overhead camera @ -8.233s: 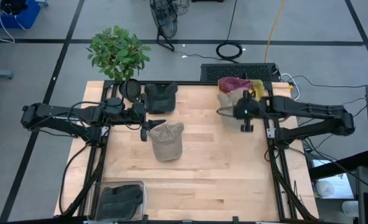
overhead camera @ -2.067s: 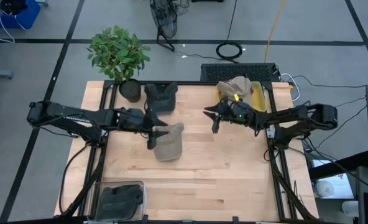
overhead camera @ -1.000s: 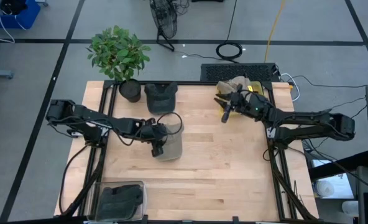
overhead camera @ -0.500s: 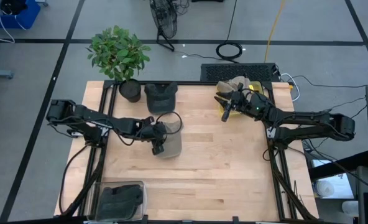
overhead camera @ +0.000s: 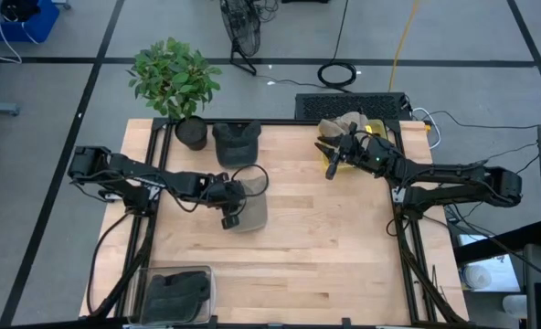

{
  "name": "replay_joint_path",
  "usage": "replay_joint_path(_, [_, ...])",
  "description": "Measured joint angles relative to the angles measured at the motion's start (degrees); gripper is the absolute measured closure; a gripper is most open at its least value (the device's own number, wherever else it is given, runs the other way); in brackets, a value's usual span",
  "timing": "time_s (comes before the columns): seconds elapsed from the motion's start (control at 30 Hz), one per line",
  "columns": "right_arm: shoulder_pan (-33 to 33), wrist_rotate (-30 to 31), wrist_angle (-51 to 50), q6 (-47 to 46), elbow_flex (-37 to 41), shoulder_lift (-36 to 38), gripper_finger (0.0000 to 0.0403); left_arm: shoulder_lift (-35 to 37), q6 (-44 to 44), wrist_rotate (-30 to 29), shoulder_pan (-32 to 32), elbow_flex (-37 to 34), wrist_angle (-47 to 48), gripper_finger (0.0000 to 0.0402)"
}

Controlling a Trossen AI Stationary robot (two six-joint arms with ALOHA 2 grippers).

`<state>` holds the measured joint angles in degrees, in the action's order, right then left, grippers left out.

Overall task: Pick & Place hat
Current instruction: Put the brown cap into the yellow bin

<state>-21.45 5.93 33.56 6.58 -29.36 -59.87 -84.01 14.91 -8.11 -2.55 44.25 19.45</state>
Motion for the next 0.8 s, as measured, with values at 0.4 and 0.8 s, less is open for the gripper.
replay_joint_path(0.4, [0.0, 0.0, 0.0, 0.2, 0.0, 0.0, 0.0332, 0.0, -6.1, 4.2, 1.0, 0.0, -9.3, 0.0391])
replay_joint_path(0.8, [4.2, -9.9, -8.4, -0.9, 0.0, 5.8, 0.0332, 0.0, -16.4, 6.6, 1.1, 0.0, -26.1, 0.0394])
